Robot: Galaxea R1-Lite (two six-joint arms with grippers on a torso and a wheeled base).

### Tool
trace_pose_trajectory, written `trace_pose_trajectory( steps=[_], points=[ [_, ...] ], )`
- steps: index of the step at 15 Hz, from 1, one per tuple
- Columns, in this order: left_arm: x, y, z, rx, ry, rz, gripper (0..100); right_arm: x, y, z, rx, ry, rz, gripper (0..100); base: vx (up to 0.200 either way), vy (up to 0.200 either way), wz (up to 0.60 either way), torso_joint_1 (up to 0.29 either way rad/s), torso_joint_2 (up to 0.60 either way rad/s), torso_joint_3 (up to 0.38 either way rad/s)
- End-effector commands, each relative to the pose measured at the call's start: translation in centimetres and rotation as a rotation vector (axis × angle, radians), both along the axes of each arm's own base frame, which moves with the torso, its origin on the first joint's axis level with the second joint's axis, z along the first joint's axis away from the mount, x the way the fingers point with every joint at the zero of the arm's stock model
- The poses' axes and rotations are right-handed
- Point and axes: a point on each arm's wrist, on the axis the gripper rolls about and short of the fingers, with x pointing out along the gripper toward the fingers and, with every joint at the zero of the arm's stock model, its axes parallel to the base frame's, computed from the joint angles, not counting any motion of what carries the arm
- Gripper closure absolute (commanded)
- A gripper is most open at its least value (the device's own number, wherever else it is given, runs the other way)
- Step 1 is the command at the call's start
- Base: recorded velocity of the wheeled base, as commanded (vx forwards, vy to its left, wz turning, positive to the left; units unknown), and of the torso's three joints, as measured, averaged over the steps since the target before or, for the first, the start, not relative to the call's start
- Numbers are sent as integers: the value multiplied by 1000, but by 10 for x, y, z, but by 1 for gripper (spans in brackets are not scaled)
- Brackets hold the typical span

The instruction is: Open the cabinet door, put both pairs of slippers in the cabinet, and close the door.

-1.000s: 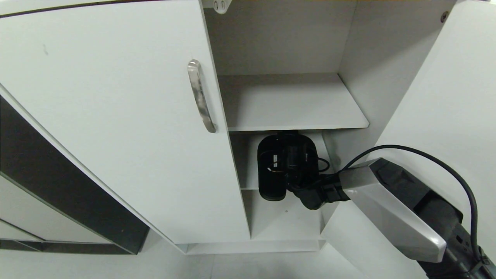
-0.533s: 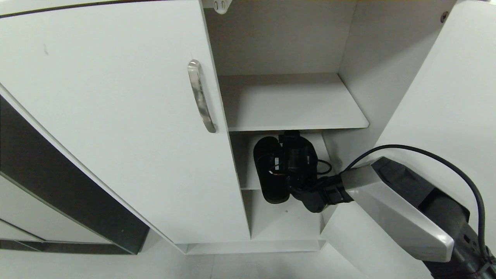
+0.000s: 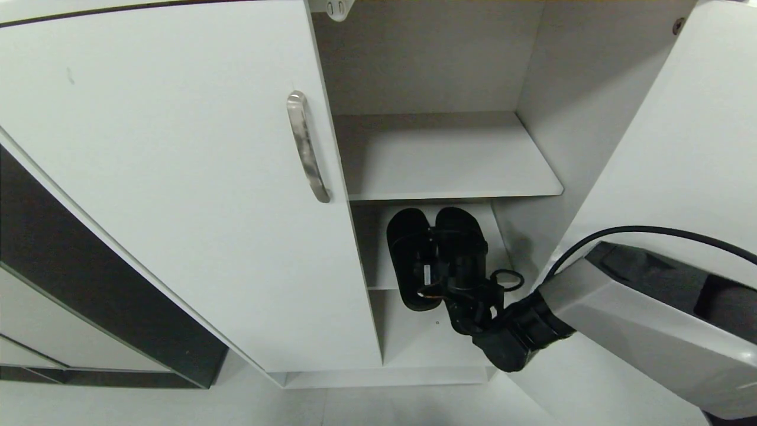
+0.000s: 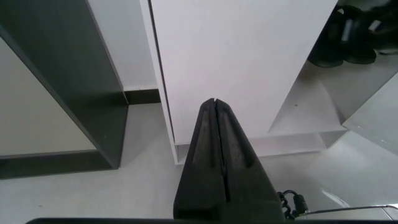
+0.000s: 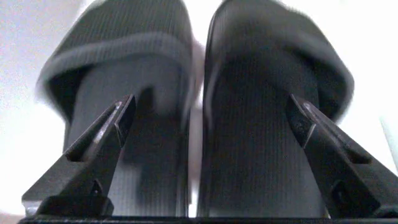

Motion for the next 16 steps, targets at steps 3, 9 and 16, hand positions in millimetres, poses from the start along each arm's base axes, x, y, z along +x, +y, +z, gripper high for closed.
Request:
trace_pose_trajectory(
  steps=[3,9,16],
  points=[
    [0,0,0,0,1,1,100,-65,-9,8,22,-29,74,0,0,0,0,0,0,0],
    [0,0,0,-2,1,1,100,-71,-4,10,28,-34,81,0,0,0,0,0,0,0],
    [0,0,0,0,1,-1,100,-70,-5,11,28,-36,80,0,-200,0,0,3,3,4]
  ],
)
